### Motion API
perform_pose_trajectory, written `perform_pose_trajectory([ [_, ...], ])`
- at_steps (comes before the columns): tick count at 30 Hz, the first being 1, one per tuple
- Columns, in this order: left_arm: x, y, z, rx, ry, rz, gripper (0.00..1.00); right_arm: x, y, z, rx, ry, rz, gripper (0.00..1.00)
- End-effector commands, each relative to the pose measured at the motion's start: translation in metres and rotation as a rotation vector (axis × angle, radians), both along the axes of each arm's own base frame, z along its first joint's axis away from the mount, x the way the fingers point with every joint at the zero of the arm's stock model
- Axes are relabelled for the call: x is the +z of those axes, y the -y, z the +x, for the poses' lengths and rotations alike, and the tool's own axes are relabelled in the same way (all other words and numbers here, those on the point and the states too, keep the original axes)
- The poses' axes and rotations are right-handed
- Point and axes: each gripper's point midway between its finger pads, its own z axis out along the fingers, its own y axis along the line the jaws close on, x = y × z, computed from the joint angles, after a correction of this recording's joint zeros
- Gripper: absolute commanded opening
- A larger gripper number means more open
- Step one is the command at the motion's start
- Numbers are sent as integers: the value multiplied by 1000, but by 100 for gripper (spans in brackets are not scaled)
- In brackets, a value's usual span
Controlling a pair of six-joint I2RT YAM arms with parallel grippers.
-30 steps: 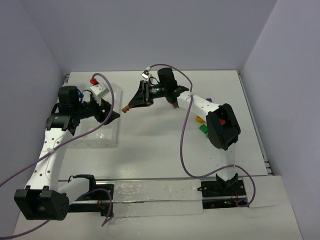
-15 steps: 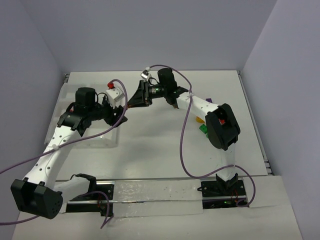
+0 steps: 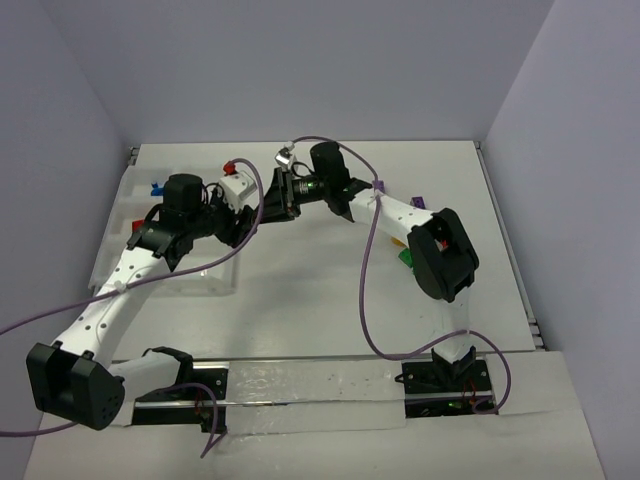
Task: Sort the legos into containers by color
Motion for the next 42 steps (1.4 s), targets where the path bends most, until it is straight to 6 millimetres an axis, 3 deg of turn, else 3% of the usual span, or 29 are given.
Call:
perform_pose_trajectory([
  [1, 17, -3, 20, 69, 94, 2, 62, 25, -1, -18, 48, 59, 56, 0],
  [8, 19, -5, 5, 8, 111, 37, 62, 24, 0, -19, 44, 68, 48, 0],
  [10, 15, -1, -4, -42, 75, 32, 52, 27, 1, -19, 46, 69, 57, 0],
  [11, 13, 2, -6, -57, 59, 28, 42, 28, 0, -19, 47, 68, 60, 0],
  [20, -1, 11, -22, -112, -68, -4, 4, 43, 3, -28, 90, 87, 109, 0],
  [21, -2, 8, -22, -101, -75, -4, 0, 44, 3, -28, 94, 86, 113, 6],
  [22, -2, 5, -21, -83, -83, -10, 0, 44, 3, -28, 96, 87, 113, 19],
  [24, 3, -13, -16, -24, -93, -45, 0, 39, 4, -25, 88, 83, 96, 43],
  [25, 5, -25, -14, 9, -100, -64, 0, 37, 6, -22, 76, 86, 87, 49],
  [30, 7, -83, -15, 145, -123, -41, 0, 30, 20, -6, 20, 122, 32, 66],
  [31, 1, -112, -19, 241, -161, -25, 0, 25, 26, -1, 11, 135, 3, 74],
  [33, 0, -150, -25, 311, -163, 19, 0, 16, 36, 9, -30, 172, -62, 76],
  [36, -20, -206, -44, 433, -259, 74, 0, -3, 56, 31, -123, 310, -221, 79],
  [42, -42, -283, -47, 642, -318, 150, 4, -29, 96, 59, -244, 473, -490, 80],
])
